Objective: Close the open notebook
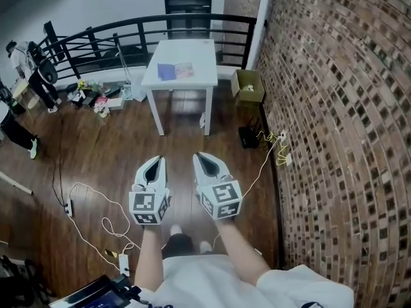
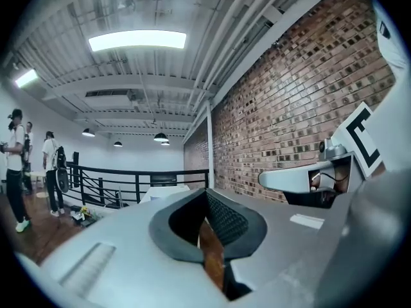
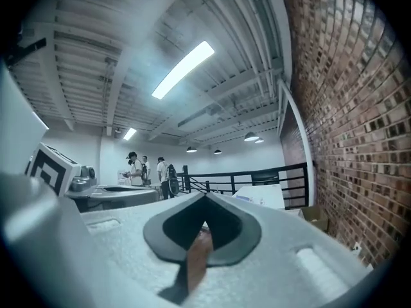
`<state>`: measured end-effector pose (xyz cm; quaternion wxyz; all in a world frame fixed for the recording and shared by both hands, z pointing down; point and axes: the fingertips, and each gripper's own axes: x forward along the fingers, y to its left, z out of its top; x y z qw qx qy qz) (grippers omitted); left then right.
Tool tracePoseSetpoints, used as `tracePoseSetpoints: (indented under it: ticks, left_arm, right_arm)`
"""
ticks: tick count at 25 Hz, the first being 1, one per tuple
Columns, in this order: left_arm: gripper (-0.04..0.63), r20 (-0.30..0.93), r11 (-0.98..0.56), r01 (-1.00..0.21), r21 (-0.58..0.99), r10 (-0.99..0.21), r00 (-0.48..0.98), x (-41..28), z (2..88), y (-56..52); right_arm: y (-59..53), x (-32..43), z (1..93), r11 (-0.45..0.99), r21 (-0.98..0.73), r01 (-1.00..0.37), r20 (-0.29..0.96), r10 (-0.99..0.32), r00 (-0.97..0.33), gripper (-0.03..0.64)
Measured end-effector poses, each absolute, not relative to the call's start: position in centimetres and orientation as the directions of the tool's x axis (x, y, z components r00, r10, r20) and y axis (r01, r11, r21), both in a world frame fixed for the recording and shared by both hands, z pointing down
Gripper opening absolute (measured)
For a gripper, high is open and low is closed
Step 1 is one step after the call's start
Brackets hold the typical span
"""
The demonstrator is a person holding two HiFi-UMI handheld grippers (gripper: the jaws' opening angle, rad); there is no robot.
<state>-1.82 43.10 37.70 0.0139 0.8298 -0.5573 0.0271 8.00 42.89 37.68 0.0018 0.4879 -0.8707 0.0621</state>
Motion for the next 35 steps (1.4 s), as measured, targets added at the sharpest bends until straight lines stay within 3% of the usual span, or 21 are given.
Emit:
tracePoseSetpoints:
  ticks: [21,35]
  left_arm:
    - [0.015,0.010,-0.462,-0.883,0.080,-0.886,0.464,-9.5,37.7,9.4]
    - [0.015,0.052,-0.451,-0.891,0.056,-0.890,0.454,-7.3,39.7,-6.0]
  right_arm:
    - [11.2,-2.9,37.0,0.533,0.005,-0.846,0.084,-0.843,-0.531,-0.009]
    - [-5.0,-0.1,38.4,0.537,-0.034,-0.843,0.072,-0.840,-0.538,-0.009]
